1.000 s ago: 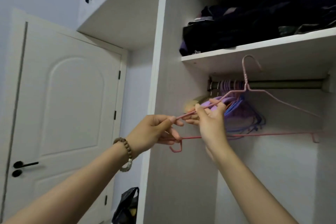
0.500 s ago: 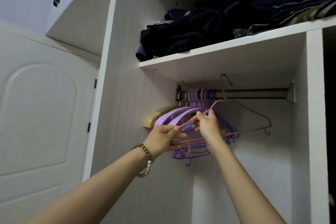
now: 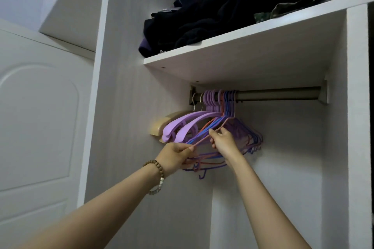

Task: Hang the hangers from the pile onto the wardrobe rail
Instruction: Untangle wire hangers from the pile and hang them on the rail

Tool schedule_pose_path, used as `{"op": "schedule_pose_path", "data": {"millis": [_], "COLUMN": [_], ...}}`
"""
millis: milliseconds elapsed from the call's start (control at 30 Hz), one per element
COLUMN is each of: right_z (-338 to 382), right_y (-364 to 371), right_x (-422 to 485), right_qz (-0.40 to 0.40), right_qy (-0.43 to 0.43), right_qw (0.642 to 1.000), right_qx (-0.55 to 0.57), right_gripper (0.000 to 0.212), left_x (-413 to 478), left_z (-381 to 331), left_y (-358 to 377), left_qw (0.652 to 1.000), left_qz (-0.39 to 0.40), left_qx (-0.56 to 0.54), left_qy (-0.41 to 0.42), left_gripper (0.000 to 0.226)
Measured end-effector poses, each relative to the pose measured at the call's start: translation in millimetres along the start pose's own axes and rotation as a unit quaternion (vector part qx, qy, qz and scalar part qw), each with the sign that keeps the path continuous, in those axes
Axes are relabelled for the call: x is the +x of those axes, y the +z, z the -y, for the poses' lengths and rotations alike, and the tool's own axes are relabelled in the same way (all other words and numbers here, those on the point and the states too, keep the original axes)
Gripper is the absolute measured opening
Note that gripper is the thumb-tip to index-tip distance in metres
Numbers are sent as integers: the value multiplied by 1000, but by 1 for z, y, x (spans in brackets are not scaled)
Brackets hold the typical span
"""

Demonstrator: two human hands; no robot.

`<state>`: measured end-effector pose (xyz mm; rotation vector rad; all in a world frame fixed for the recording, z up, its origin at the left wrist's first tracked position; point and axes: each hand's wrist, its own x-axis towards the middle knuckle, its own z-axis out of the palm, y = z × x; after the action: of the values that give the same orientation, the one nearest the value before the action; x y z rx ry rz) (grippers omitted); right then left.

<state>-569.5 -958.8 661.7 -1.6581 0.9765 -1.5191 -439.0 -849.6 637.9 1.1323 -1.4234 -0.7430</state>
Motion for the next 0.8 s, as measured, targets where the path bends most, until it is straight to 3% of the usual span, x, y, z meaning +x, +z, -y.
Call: {"op": "schedule_pose_path", "data": {"millis": [133, 267, 400, 567, 667, 800], "right_z": [-8, -3, 10, 47, 73, 100], "right_y": [6, 10, 29, 92, 151, 245], "right_x": [-8, -30, -59, -105, -145, -210], "right_qz": [-10, -71, -96, -71, -23, 91], "right_qy": [10, -21, -110, -244, -302, -329], "right_qw": [1000, 987, 976, 960, 946, 931], "right_qx": [-18, -141, -159, -117, -118, -131], "right_gripper": [68, 87, 86, 73, 70, 70], "left_x": [-9, -22, -48, -104, -150, -228], "left_z": [2, 0, -8, -20, -19, -4], "left_y": [-11, -33, -67, -136, -196, -288], "left_qw": [1000, 999, 999, 979, 950, 904], "left_qz": [-2, -13, -45, -157, -219, -291], "left_qx": [-18, -31, -16, 77, 172, 289], "left_qy": [-1, -4, 21, 107, 142, 117], "left_gripper": [17, 18, 21, 34, 42, 56]}}
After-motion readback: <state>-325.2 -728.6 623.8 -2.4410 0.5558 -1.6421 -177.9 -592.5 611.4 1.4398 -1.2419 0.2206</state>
